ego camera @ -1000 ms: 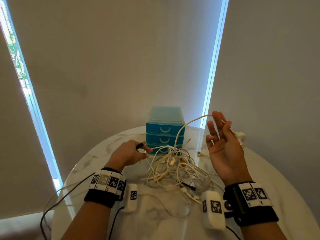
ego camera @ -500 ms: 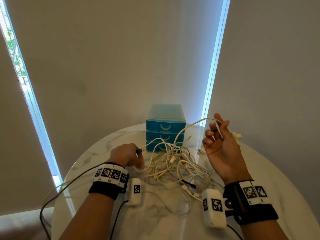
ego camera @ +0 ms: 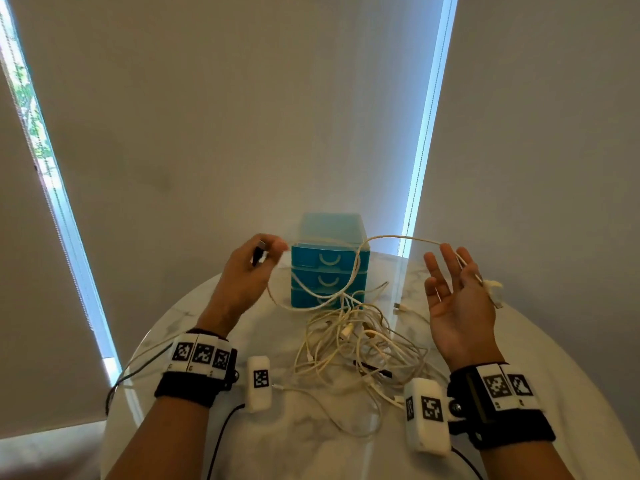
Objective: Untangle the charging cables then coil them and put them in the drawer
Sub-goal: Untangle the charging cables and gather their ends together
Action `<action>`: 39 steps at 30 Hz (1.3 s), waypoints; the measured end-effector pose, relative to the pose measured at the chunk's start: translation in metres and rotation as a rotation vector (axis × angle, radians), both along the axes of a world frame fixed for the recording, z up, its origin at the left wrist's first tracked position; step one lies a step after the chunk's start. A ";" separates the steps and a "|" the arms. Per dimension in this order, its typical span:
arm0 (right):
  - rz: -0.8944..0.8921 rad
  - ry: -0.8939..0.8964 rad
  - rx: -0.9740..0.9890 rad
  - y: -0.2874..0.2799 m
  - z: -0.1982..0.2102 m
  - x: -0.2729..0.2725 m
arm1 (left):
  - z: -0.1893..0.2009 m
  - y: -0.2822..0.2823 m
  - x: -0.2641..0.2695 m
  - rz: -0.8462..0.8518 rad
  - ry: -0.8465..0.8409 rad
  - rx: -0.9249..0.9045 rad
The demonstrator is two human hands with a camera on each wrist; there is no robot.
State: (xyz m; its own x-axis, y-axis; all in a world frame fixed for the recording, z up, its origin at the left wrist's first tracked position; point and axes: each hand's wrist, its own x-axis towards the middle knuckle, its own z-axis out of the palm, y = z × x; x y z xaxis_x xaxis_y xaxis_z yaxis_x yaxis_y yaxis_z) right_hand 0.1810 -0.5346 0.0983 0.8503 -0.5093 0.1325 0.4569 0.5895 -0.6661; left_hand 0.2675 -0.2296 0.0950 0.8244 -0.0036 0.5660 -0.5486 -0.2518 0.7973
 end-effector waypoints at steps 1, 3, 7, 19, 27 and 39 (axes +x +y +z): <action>-0.005 0.004 -0.007 0.000 0.000 -0.001 | 0.001 0.000 0.000 0.031 0.008 -0.120; -0.014 0.017 -0.019 0.001 0.001 -0.002 | 0.005 0.003 -0.002 0.064 0.063 -0.371; -0.048 0.092 -0.117 0.000 0.002 -0.004 | 0.007 0.013 -0.001 0.005 0.143 -0.728; 0.131 0.095 0.162 -0.009 0.023 0.021 | -0.001 0.027 0.007 -0.147 0.219 -1.099; -0.378 -0.015 0.202 0.003 0.099 0.075 | 0.007 0.031 -0.003 -0.268 0.212 -1.162; 0.289 0.059 -1.133 0.119 0.078 0.055 | 0.023 0.028 -0.019 -0.299 0.103 -0.967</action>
